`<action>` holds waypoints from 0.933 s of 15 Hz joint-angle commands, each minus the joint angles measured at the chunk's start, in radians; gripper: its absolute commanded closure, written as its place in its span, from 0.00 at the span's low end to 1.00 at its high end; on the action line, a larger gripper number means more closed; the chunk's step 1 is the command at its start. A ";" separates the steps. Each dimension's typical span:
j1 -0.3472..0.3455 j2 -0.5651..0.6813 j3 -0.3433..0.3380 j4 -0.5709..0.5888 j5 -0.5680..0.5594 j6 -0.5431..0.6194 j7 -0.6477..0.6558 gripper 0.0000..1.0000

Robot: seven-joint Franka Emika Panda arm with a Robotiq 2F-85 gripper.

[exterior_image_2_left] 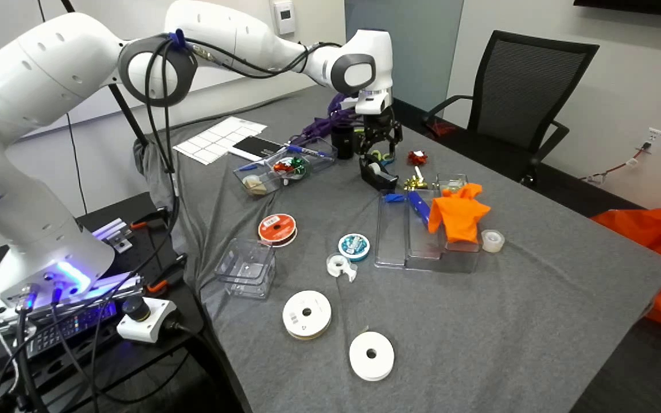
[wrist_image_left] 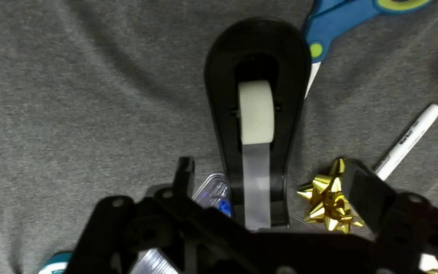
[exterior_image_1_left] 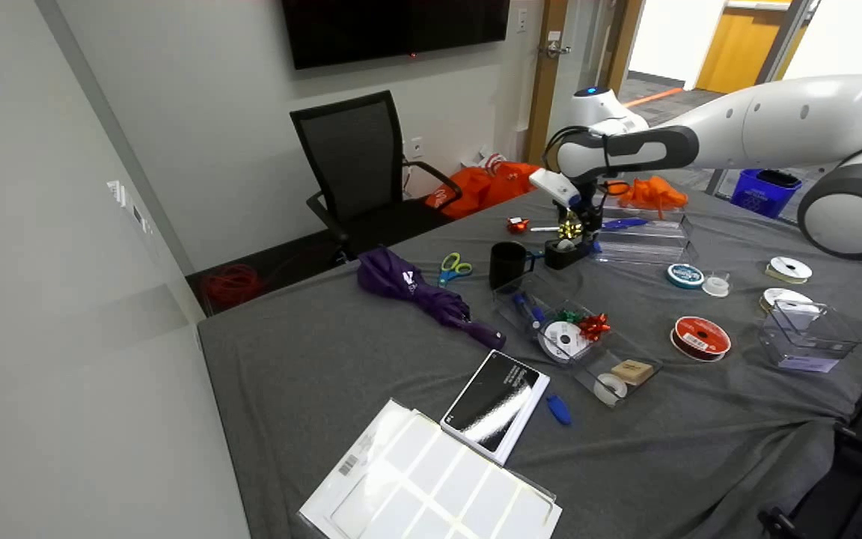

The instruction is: Move the black bowl forward

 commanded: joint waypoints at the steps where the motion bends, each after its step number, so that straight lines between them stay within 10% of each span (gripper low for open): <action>1: -0.016 0.062 0.008 0.119 -0.019 -0.065 -0.004 0.00; 14: -0.017 0.078 0.027 0.083 0.011 -0.018 -0.068 0.00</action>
